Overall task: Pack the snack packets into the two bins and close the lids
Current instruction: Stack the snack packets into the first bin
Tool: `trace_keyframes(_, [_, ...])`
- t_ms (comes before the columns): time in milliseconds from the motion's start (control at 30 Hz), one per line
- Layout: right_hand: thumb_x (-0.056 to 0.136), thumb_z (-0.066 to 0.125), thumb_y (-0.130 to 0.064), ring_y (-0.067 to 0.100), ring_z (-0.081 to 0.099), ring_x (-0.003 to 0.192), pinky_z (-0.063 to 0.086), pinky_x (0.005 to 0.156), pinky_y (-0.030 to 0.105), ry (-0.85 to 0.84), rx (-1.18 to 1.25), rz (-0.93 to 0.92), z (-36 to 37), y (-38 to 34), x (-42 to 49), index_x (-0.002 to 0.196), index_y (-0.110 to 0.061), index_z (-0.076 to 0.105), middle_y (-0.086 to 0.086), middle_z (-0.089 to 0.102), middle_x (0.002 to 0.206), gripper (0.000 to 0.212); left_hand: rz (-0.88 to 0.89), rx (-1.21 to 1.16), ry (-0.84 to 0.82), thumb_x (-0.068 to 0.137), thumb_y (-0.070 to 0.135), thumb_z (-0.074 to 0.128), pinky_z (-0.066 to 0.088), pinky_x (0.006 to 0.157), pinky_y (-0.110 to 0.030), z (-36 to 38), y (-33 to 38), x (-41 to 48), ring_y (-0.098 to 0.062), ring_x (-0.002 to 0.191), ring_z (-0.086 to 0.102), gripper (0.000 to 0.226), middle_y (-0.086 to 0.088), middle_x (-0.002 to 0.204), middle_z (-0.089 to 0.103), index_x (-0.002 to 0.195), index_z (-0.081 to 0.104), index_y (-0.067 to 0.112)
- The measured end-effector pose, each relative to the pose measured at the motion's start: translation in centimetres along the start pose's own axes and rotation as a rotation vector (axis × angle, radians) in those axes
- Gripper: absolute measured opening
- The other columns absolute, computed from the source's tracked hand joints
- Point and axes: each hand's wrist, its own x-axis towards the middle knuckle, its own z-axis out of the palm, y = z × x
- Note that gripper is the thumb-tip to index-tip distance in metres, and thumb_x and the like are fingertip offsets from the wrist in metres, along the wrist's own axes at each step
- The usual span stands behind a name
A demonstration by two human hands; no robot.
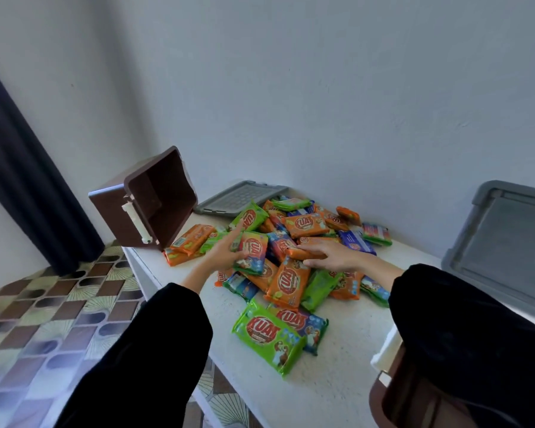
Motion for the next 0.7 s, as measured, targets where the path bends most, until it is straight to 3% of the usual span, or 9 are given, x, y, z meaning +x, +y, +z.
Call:
trace_keyframes(100, [0.092, 0.047, -0.044, 0.025, 0.04, 0.133, 0.034, 0.109, 0.037, 0.058, 0.042, -0.009, -0.3, 0.3, 0.0, 0.141, -0.028, 0.038, 0.003, 0.034, 0.15, 0.052, 0.012, 0.152, -0.01, 0.094, 0.003, 0.047, 0.04, 0.098, -0.029, -1.5, 0.7, 0.7, -0.024, 0.129, 0.041, 0.061, -0.008, 0.151, 0.029, 0.146, 0.022, 0.023])
trace_keyframes(167, [0.092, 0.048, -0.045, 0.026, 0.044, 0.13, 0.037, 0.107, 0.039, 0.056, 0.027, -0.009, -0.4, 0.2, 0.2, 0.14, -0.028, 0.039, 0.005, 0.038, 0.148, 0.052, -0.009, 0.225, 0.047, 0.095, 0.005, 0.041, 0.044, 0.072, -0.023, -1.1, 1.8, 1.2, -0.021, 0.094, 0.057, 0.052, -0.015, 0.142, 0.044, 0.144, 0.031, 0.022])
trace_keyframes(267, [0.095, 0.039, -0.046, 0.029, 0.031, 0.137, 0.025, 0.113, 0.044, -0.016, -0.045, 0.0, -0.2, 0.4, 0.6, 0.143, -0.031, 0.031, 0.01, 0.035, 0.149, 0.051, -0.067, 0.388, 0.011, 0.095, 0.034, 0.046, 0.043, 0.092, -0.033, 0.6, 2.8, 1.9, -0.026, 0.115, 0.053, 0.044, -0.012, 0.133, 0.052, 0.132, 0.048, 0.01])
trace_keyframes(333, [0.097, 0.031, -0.045, 0.025, 0.014, 0.144, 0.009, 0.118, 0.045, -0.095, -0.087, 0.0, -0.1, 0.6, 0.6, 0.147, -0.031, 0.017, 0.003, 0.018, 0.156, 0.054, -0.086, 0.507, -0.094, 0.089, 0.048, 0.05, 0.043, 0.077, -0.029, 1.5, 2.9, 2.2, -0.025, 0.101, 0.055, 0.045, -0.012, 0.107, 0.06, 0.103, 0.059, 0.006])
trace_keyframes(367, [0.098, 0.028, -0.044, 0.022, 0.01, 0.145, 0.006, 0.119, 0.043, -0.129, -0.081, -0.009, 0.0, 0.7, 0.5, 0.149, -0.029, 0.01, 0.001, 0.012, 0.158, 0.056, -0.097, 0.548, -0.145, 0.087, 0.052, 0.052, 0.043, 0.078, -0.029, 1.6, 2.8, 2.3, -0.025, 0.101, 0.054, 0.05, -0.013, 0.11, 0.058, 0.106, 0.057, 0.006])
trace_keyframes(400, [0.099, 0.028, -0.042, 0.021, 0.009, 0.146, 0.007, 0.119, 0.041, -0.15, -0.061, -0.018, 0.1, 0.7, 0.4, 0.149, -0.026, 0.007, -0.001, 0.008, 0.158, 0.057, -0.111, 0.568, -0.195, 0.085, 0.054, 0.054, 0.041, 0.091, -0.032, 1.5, 2.7, 2.3, -0.027, 0.115, 0.049, 0.063, -0.016, 0.129, 0.05, 0.123, 0.049, 0.005])
trace_keyframes(433, [0.099, 0.029, -0.04, 0.02, 0.009, 0.146, 0.008, 0.119, 0.039, -0.159, -0.036, -0.023, 0.2, 0.9, 0.4, 0.15, -0.025, 0.005, -0.001, 0.007, 0.158, 0.058, -0.132, 0.561, -0.245, 0.083, 0.054, 0.055, 0.032, 0.106, -0.038, 1.2, 2.3, 2.2, -0.029, 0.133, 0.035, 0.077, -0.014, 0.148, 0.031, 0.141, 0.032, 0.008])
trace_keyframes(500, [0.099, 0.031, -0.036, 0.02, 0.011, 0.145, 0.01, 0.119, 0.037, -0.158, -0.005, -0.018, 0.1, 0.9, 0.5, 0.149, -0.024, 0.008, -0.001, 0.008, 0.158, 0.057, -0.138, 0.5, -0.341, 0.082, 0.053, 0.057, 0.014, 0.118, -0.043, 0.5, 1.7, 1.4, -0.027, 0.145, 0.007, 0.091, -0.007, 0.158, -0.002, 0.149, 0.004, 0.021])
trace_keyframes(700, [0.094, 0.044, -0.043, 0.027, 0.016, 0.142, 0.018, 0.116, 0.049, -0.134, 0.047, 0.003, -0.2, 0.6, 0.3, 0.146, -0.037, 0.017, 0.002, 0.016, 0.156, 0.059, 0.095, 0.395, -0.33, 0.086, 0.034, 0.061, 0.009, 0.117, -0.043, -0.3, 0.7, 0.4, -0.023, 0.145, -0.003, 0.079, -0.001, 0.158, -0.004, 0.147, 0.011, 0.035])
